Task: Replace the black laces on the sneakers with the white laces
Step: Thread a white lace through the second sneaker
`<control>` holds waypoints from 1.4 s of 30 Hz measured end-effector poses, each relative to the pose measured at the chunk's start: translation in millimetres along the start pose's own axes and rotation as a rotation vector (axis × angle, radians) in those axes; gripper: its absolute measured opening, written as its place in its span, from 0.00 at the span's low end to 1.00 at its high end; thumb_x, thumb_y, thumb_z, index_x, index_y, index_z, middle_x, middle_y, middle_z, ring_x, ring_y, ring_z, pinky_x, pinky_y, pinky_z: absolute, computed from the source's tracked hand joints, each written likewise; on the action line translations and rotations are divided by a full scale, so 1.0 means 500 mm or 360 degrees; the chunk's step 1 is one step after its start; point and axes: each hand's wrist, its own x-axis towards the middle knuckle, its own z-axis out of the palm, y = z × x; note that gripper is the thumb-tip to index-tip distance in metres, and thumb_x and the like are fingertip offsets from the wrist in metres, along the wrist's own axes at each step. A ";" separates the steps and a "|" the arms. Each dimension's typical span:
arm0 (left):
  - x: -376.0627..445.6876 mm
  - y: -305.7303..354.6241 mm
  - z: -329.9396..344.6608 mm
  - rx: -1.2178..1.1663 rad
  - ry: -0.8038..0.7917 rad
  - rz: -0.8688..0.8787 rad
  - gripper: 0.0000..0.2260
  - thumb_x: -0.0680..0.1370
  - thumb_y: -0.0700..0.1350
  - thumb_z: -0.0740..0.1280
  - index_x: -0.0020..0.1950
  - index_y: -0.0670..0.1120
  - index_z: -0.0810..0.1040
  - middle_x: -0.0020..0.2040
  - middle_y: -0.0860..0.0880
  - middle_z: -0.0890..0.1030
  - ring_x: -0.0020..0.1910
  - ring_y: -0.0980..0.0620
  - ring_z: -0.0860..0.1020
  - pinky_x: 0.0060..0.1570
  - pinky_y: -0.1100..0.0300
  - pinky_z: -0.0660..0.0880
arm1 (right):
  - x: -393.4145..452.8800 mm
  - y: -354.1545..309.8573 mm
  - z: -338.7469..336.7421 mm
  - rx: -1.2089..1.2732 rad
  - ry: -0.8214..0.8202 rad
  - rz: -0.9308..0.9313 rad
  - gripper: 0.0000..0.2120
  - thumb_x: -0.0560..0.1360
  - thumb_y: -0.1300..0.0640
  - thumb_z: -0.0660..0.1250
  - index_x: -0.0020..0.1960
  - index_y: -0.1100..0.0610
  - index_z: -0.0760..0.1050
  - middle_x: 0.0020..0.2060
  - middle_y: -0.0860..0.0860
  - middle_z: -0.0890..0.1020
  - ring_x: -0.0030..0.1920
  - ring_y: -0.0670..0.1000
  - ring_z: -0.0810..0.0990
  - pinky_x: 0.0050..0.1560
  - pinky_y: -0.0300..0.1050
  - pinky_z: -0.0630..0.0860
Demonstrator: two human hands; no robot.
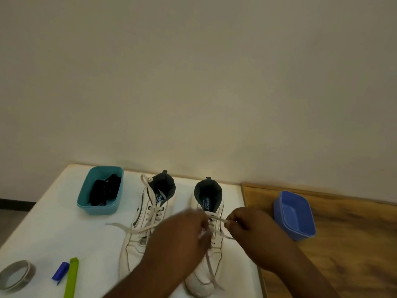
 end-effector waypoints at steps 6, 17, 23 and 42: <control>0.062 -0.044 0.062 0.0096 0.0201 0.0152 0.18 0.81 0.52 0.63 0.71 0.60 0.70 0.64 0.58 0.71 0.60 0.58 0.67 0.58 0.63 0.71 | -0.033 0.005 -0.033 -0.0397 -0.0032 -0.0114 0.08 0.85 0.46 0.56 0.55 0.44 0.74 0.47 0.42 0.79 0.45 0.42 0.77 0.48 0.32 0.73; 0.077 -0.062 0.089 -0.0114 0.0333 0.0062 0.11 0.83 0.56 0.58 0.54 0.56 0.79 0.49 0.56 0.76 0.48 0.58 0.73 0.47 0.63 0.72 | 0.027 0.013 0.025 -0.0107 0.1121 -0.0446 0.25 0.76 0.68 0.69 0.70 0.51 0.76 0.73 0.53 0.71 0.71 0.50 0.70 0.67 0.43 0.70; 0.081 -0.060 0.098 -0.0234 0.0331 -0.0016 0.10 0.84 0.55 0.58 0.54 0.55 0.77 0.49 0.55 0.74 0.47 0.58 0.74 0.49 0.60 0.75 | 0.077 0.034 0.131 -0.0150 0.0730 -0.0326 0.11 0.75 0.53 0.75 0.56 0.46 0.80 0.54 0.46 0.78 0.52 0.48 0.78 0.48 0.32 0.70; 0.099 -0.070 0.122 -0.0245 0.0379 -0.0061 0.10 0.84 0.55 0.57 0.55 0.53 0.75 0.50 0.55 0.72 0.43 0.59 0.74 0.45 0.65 0.71 | 0.079 0.053 0.163 0.0061 0.0621 -0.0114 0.14 0.80 0.53 0.69 0.65 0.51 0.78 0.53 0.45 0.83 0.48 0.41 0.79 0.53 0.41 0.78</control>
